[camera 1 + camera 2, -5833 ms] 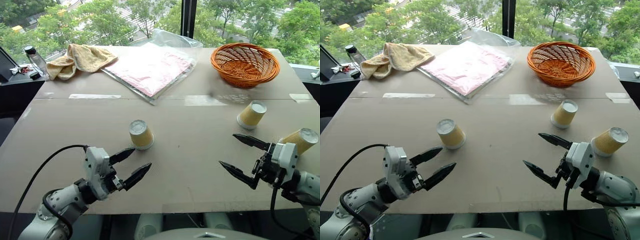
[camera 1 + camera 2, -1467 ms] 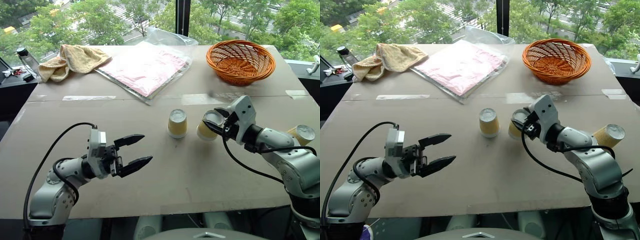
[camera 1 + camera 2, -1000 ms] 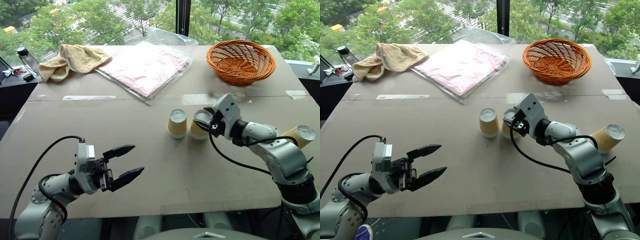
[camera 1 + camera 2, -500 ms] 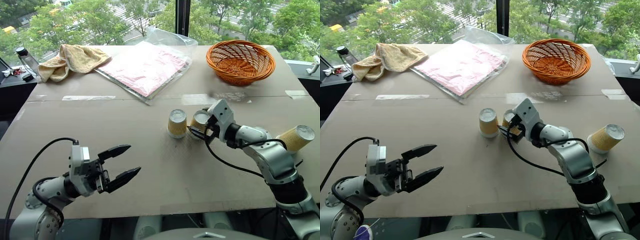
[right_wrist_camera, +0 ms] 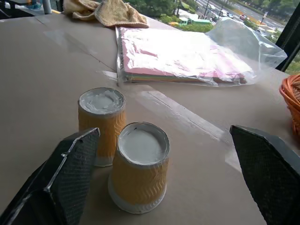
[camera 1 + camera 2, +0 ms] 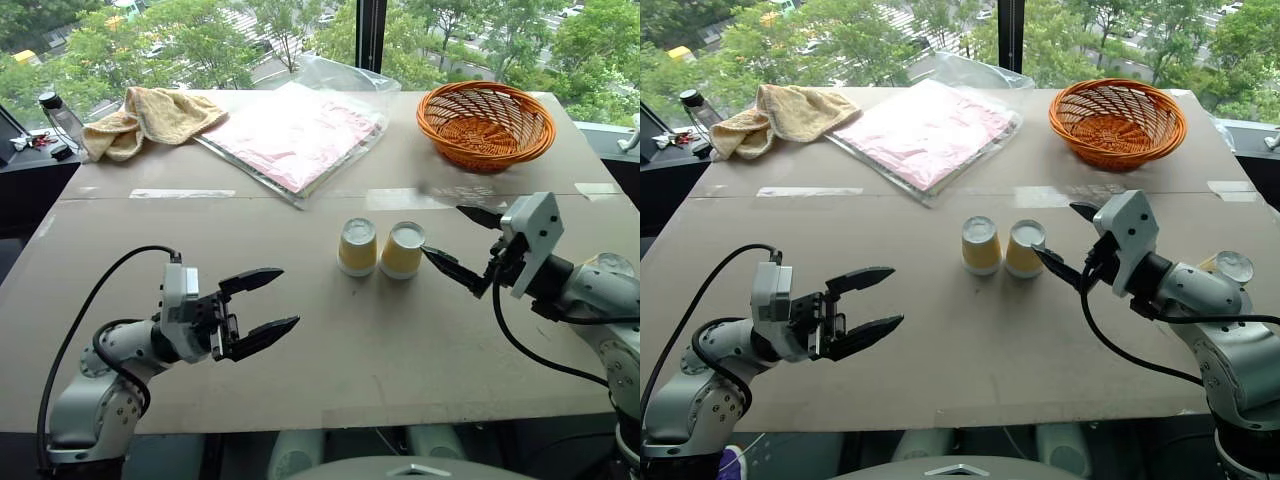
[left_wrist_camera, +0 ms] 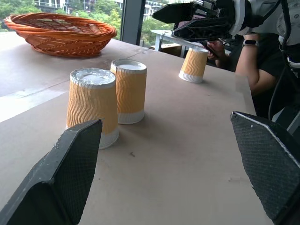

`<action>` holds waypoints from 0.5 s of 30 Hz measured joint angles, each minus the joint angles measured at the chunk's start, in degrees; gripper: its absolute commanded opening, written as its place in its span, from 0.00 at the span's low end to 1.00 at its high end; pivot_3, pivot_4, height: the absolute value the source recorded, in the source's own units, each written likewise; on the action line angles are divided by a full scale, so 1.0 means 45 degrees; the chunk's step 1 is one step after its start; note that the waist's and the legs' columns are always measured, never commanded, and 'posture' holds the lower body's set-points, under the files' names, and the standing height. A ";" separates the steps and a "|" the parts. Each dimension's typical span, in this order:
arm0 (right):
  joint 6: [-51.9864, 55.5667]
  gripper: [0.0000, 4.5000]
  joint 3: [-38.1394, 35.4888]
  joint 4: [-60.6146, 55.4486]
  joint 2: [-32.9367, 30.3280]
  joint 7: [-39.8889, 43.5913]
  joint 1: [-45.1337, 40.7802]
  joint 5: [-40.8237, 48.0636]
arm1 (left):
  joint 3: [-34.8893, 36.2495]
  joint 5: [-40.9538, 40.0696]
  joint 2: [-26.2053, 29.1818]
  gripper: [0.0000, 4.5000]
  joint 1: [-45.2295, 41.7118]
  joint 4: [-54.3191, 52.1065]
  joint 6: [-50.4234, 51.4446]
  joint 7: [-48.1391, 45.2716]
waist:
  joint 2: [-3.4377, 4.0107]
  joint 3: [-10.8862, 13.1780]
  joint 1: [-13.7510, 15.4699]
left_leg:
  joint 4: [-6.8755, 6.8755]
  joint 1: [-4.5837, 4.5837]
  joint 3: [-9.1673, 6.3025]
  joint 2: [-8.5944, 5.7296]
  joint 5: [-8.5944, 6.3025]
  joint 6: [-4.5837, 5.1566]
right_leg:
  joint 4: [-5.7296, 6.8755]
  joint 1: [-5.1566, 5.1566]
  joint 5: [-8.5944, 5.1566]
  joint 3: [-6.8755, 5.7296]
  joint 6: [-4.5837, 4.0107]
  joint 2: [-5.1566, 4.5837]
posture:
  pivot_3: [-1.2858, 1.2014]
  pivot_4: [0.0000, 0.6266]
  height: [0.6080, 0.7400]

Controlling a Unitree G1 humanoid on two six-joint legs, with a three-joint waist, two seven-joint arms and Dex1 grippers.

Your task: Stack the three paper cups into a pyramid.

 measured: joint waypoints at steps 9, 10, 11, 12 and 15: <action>0.0945 0.98 -0.4684 0.0387 -0.0351 -0.1761 0.3430 -0.1654 | -0.1319 0.0087 0.0055 1.00 -0.1613 0.0774 0.0216 -0.0851 | 0.0005 -0.0003 -0.0026 | -0.0002 0.0009 0.0008 0.0001 0.0000 0.0000 | 0.0002 0.0000 -0.0002 0.0009 0.0000 0.0005 | 0.52 0.24 1.00; 0.1000 0.98 -0.4844 0.0492 -0.0217 -0.1921 0.3498 -0.1705 | -0.1388 0.0090 0.0054 1.00 -0.1741 0.0818 0.0218 -0.0899 | 0.0006 -0.0003 -0.0033 | 0.0000 0.0011 0.0011 0.0001 0.0000 0.0001 | 0.0002 0.0000 -0.0003 0.0013 0.0002 0.0004 | 0.52 0.24 1.00; 0.1095 0.98 -0.4963 0.0646 0.0011 -0.2079 0.3515 -0.1718 | -0.1475 0.0093 0.0055 1.00 -0.1888 0.0836 0.0220 -0.0980 | 0.0005 -0.0004 -0.0035 | 0.0001 0.0016 0.0015 0.0001 0.0000 0.0001 | 0.0002 0.0002 -0.0003 0.0018 0.0002 0.0004 | 0.52 0.24 1.00; 0.1173 0.98 -0.4978 0.0786 0.0199 -0.2176 0.3489 -0.1657 | -0.1557 0.0096 0.0055 1.00 -0.1953 0.0836 0.0217 -0.1056 | 0.0003 -0.0005 -0.0031 | 0.0002 0.0017 0.0014 0.0001 0.0000 0.0000 | 0.0002 0.0005 -0.0004 0.0018 0.0002 0.0004 | 0.52 0.24 1.00; 0.1378 0.98 -0.4982 0.1123 0.0924 -0.2450 0.3273 -0.1347 | -0.1827 0.0101 0.0076 1.00 -0.1969 0.0834 0.0235 -0.1339 | 0.0007 -0.0003 -0.0024 | 0.0001 0.0012 0.0014 0.0002 0.0000 0.0000 | 0.0002 0.0003 -0.0003 0.0019 -0.0001 0.0004 | 0.52 0.24 1.00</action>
